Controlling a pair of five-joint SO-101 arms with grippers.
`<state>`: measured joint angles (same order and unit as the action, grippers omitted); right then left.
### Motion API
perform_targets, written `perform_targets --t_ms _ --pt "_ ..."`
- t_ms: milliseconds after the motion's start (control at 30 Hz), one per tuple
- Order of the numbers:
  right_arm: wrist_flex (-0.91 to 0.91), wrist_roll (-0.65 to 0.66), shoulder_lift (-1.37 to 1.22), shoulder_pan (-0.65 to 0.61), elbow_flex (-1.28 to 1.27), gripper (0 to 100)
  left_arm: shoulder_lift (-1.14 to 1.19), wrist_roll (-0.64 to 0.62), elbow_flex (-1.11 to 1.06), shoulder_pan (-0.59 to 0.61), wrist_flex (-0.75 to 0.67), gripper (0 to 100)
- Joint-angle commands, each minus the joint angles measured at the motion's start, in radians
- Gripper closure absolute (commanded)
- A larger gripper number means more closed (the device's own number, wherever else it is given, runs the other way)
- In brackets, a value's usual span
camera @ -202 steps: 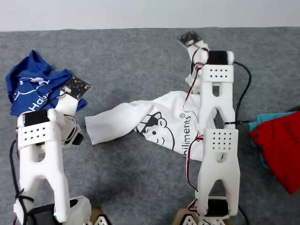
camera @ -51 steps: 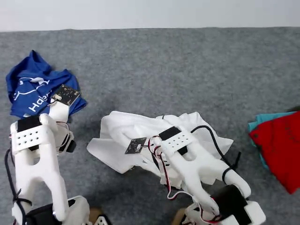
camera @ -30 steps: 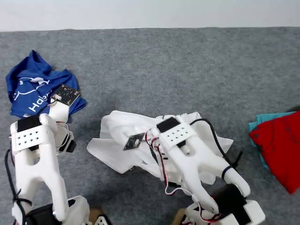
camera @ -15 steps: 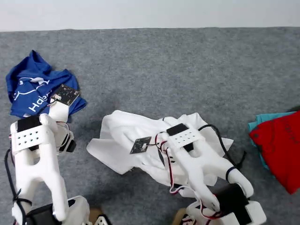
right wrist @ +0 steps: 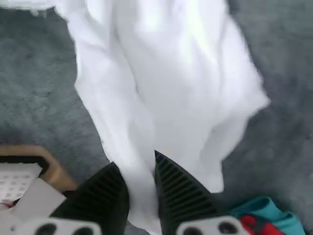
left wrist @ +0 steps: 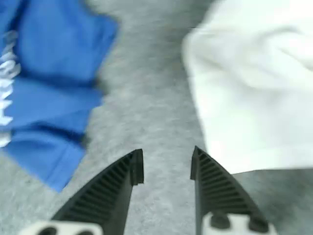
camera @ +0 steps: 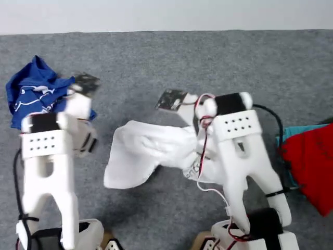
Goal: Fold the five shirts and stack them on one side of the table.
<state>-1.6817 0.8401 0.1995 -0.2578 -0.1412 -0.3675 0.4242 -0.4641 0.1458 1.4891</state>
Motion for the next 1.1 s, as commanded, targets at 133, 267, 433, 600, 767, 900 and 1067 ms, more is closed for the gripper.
perform_targets --t_ms 133,267,433,600,767,900,1067 --pt "0.018 0.005 0.042 0.067 0.071 98.8 -0.021 0.1 0.025 -0.173 0.052 83" --pt "0.041 -0.034 0.042 0.065 0.071 98.8 0.026 0.176 -0.036 -0.221 0.052 80" --pt "0.05 -0.044 0.042 0.065 0.069 98.8 0.157 0.247 -0.061 -0.23 0.051 78" --pt "0.05 -0.044 0.042 0.067 0.069 98.8 0.278 0.29 -0.064 -0.23 0.002 77" --pt "0.05 -0.046 0.042 0.067 0.069 98.8 0.385 0.334 -0.062 -0.232 -0.028 77" --pt "0.051 -0.068 0.042 0.067 0.069 98.8 0.453 0.354 -0.062 -0.232 -0.034 77" --pt "0.051 -0.078 0.042 0.067 0.071 98.8 0.52 0.35 -0.051 -0.245 -0.078 77"
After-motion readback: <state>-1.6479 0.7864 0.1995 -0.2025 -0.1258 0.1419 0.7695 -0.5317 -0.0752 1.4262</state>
